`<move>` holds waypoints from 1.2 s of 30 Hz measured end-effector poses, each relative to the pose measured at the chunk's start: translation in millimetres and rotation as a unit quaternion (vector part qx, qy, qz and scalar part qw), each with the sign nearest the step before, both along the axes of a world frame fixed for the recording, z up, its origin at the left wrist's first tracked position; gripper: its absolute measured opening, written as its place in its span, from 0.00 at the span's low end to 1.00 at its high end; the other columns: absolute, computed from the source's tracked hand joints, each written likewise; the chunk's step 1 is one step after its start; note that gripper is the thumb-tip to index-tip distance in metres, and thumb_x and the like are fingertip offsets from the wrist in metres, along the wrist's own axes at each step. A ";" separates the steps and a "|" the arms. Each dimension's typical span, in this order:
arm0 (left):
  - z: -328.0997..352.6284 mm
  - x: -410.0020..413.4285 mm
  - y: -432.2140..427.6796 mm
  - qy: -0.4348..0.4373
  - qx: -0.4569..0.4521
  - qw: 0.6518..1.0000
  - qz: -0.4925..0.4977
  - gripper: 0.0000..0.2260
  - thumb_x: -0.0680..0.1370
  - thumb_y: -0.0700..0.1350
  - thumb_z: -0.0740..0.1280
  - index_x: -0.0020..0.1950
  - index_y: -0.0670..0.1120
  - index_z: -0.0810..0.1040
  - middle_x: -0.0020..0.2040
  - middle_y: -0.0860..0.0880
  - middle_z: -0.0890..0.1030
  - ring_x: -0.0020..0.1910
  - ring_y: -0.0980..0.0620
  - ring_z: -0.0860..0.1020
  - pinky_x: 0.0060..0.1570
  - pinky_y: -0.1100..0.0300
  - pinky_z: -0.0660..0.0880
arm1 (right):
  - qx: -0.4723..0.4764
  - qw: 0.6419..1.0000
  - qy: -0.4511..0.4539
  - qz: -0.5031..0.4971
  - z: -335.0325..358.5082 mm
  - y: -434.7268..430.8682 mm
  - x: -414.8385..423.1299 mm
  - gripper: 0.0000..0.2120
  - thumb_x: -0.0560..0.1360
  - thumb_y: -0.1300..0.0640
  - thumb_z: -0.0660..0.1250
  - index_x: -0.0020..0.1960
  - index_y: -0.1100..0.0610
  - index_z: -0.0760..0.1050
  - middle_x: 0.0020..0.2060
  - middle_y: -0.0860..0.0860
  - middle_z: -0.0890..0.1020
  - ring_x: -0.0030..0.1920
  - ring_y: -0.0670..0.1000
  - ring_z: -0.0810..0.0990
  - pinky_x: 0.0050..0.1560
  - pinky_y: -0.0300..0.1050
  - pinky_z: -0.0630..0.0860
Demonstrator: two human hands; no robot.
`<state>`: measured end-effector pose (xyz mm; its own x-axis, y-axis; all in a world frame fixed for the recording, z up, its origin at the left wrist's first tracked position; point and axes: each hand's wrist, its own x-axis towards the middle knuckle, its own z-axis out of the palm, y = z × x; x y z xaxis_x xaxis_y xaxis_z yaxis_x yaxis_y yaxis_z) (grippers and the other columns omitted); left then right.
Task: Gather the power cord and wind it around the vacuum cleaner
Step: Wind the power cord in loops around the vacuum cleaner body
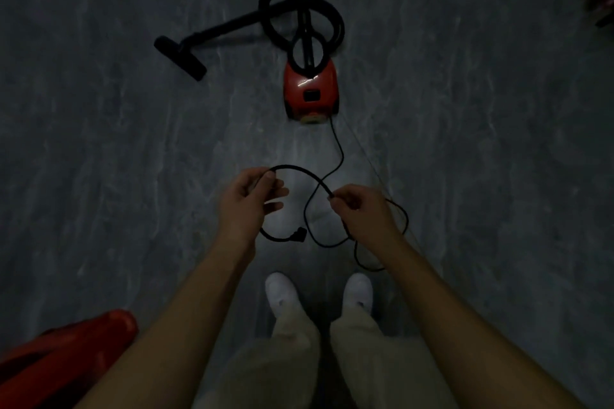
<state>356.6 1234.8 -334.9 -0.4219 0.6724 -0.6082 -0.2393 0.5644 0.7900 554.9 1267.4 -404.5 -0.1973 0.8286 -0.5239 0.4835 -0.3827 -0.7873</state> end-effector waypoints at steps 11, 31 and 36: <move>-182.9 -54.2 56.6 0.244 0.028 0.948 -0.201 0.05 0.77 0.44 0.70 0.49 0.45 0.85 0.43 0.48 0.85 0.42 0.52 0.83 0.45 0.58 0.80 | 0.126 0.989 0.056 -0.053 -149.6 63.0 -29.2 0.04 0.76 0.59 0.71 0.45 0.51 0.82 0.38 0.46 0.84 0.39 0.40 0.81 0.41 0.31 0.77; -229.7 -61.3 112.7 0.159 0.210 0.963 -0.054 0.06 0.80 0.34 0.64 0.53 0.40 0.80 0.45 0.38 0.83 0.35 0.48 0.84 0.35 0.55 0.83 | 0.249 0.965 0.074 0.022 -201.3 154.3 -50.9 0.06 0.75 0.59 0.71 0.45 0.48 0.81 0.41 0.44 0.84 0.43 0.43 0.83 0.47 0.38 0.77; -219.8 -71.5 118.5 0.156 0.239 0.958 -0.023 0.07 0.80 0.35 0.64 0.56 0.38 0.79 0.45 0.38 0.83 0.33 0.52 0.84 0.35 0.56 0.83 | 0.246 0.968 0.052 0.010 -210.8 153.1 -54.8 0.02 0.74 0.55 0.73 0.45 0.50 0.81 0.37 0.44 0.82 0.39 0.42 0.80 0.42 0.36 0.75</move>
<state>285.1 1353.3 -554.7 -0.4970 0.8644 -0.0761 0.0664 0.1254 0.9899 500.0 1420.6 -615.3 -0.2452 0.9685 -0.0430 0.3956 0.0595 -0.9165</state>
